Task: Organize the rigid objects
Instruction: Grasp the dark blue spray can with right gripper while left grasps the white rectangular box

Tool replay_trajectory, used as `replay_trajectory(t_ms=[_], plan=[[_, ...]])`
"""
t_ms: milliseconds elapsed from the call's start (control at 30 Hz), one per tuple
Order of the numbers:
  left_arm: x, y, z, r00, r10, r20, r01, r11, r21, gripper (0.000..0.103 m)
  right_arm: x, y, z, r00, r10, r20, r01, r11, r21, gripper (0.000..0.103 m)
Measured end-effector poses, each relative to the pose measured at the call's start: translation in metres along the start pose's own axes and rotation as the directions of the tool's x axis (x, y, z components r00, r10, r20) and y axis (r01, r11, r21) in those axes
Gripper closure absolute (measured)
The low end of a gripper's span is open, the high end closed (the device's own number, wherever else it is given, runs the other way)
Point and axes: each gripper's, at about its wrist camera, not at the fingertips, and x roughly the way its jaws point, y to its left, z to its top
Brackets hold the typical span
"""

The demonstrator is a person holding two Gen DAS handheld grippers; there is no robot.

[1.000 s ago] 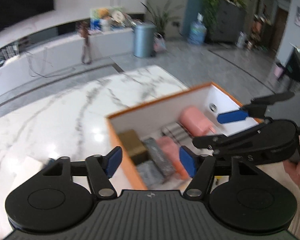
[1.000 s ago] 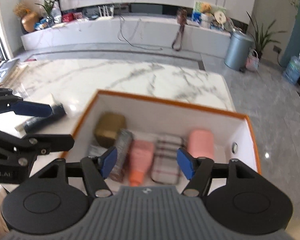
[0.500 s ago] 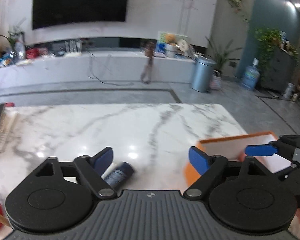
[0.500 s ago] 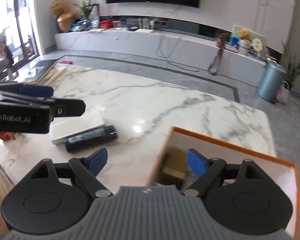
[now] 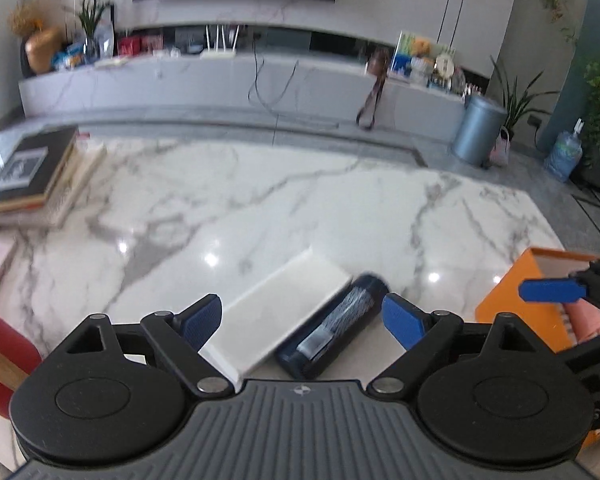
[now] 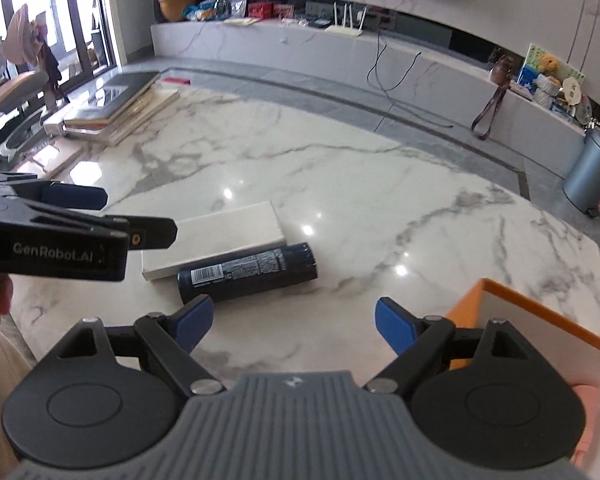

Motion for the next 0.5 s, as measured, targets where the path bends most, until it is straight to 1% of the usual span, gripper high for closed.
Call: replay_trajectory(t_ms=[167,333,400,433,467,500], plan=[[0.014,0.015,-0.009,0.998,-0.014,-0.068,0.012,0.999,-0.036,0.000,0.025,0.007,0.002,0.999,0.001,-0.039,-0.002,1.000,-0.019,0.017],[0.027,0.027,-0.015,0.995,-0.033,-0.098,0.027,0.998,-0.061,0.000,0.050,0.012,0.004,0.996,0.021,-0.087,-0.022,1.000,-0.006,0.025],[0.032,0.029,-0.016,0.992,-0.054,-0.112,0.046,0.996,-0.074,0.000,0.060,0.012,0.004,0.994,0.019,-0.104,-0.019,1.000,0.008,0.029],[0.034,0.030,-0.016,0.991,-0.059,-0.118,0.050,0.996,-0.076,0.000,0.066,0.011,0.005,0.994,0.016,-0.112,-0.014,1.000,0.019,0.029],[0.037,0.031,-0.016,0.991,-0.055,-0.119,0.047,0.996,-0.075,0.003,0.070,0.009,0.006,0.993,0.019,-0.120,-0.015,0.999,0.033,0.031],[0.040,0.031,-0.016,0.992,-0.048,-0.120,0.039,0.997,-0.072,0.007,0.075,0.007,0.008,0.991,0.029,-0.131,-0.021,0.998,0.059,0.032]])
